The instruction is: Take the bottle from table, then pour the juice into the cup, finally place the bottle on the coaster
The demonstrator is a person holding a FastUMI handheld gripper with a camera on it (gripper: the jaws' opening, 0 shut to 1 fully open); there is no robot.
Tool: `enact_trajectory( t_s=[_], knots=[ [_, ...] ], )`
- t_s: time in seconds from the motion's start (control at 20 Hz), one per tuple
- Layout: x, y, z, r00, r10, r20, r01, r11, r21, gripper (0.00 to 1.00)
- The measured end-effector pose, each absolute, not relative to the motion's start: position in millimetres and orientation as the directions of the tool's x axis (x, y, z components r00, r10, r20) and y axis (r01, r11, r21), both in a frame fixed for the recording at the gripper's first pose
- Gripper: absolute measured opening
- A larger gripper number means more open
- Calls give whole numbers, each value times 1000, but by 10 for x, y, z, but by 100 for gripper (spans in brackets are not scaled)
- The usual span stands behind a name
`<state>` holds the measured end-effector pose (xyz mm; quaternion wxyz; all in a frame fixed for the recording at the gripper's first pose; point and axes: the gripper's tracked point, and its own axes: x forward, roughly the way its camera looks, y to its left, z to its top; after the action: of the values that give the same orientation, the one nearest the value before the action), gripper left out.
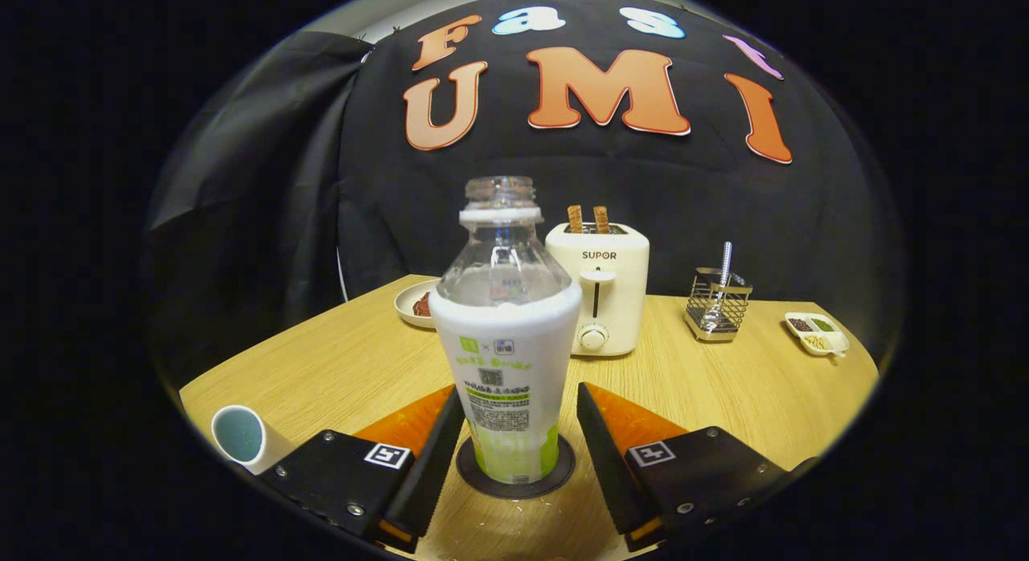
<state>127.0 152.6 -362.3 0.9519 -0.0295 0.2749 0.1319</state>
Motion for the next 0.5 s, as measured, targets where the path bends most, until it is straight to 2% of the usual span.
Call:
enact_trajectory(
  t_s=[0.15, 0.5],
  knots=[
    [1207, 1513, -3219, 843, 262, -469, -286, 958, 21, 91],
    [816, 1302, -1988, 896, 264, -356, -285, 958, -7, 93]
  ],
)
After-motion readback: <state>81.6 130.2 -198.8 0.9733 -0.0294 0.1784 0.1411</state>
